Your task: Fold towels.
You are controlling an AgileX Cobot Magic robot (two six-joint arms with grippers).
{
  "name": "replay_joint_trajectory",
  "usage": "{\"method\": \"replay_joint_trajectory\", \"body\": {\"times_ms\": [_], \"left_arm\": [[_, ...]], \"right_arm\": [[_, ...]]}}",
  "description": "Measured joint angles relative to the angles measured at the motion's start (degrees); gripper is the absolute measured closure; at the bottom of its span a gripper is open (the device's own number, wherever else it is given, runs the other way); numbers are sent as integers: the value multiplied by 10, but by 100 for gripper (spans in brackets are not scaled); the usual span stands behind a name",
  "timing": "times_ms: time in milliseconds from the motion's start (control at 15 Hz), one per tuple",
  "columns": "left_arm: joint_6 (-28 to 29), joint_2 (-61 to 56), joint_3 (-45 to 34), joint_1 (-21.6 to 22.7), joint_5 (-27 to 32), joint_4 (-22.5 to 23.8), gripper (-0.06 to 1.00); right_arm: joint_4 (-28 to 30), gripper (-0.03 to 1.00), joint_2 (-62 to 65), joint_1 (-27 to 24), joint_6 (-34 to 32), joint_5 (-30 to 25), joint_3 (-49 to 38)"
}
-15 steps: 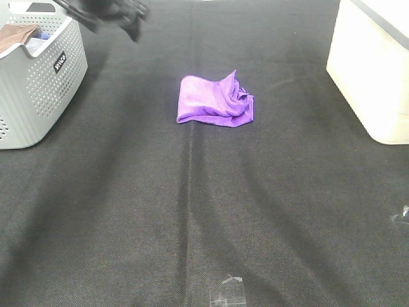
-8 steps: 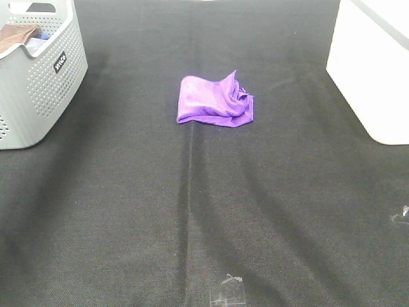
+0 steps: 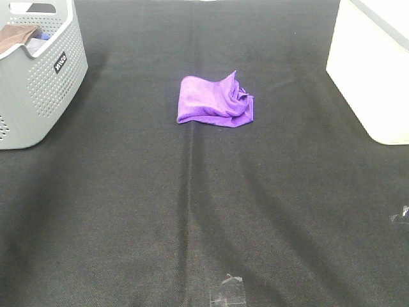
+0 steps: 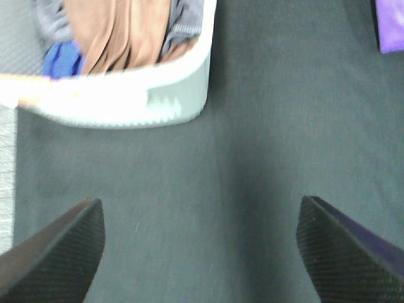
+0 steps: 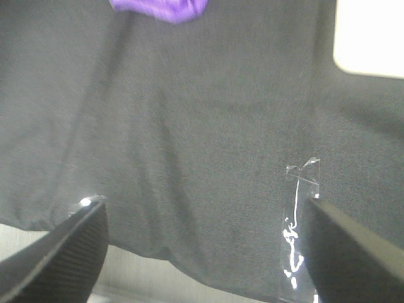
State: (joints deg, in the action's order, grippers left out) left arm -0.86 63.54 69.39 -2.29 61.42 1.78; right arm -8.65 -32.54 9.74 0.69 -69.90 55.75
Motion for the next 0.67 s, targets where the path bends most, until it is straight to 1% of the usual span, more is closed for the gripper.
{"method": "replay_joint_trajectory", "body": {"times_ms": [200,333,467,667], "left_arm": [[0,-203,-163,0,-14,5,18],[0,-329,-244,0,-13,5,18],[0,-427,-288,0,5,5,18],[5,-554,-304,0,72,2,18]], "right_arm": [[13,16,137,0,-1,0,-62],[23,16,192,0,-1,0,-99],[36,16,248,0,-1,0,-129],[41,16,319,0,-1,-1,-170]]}}
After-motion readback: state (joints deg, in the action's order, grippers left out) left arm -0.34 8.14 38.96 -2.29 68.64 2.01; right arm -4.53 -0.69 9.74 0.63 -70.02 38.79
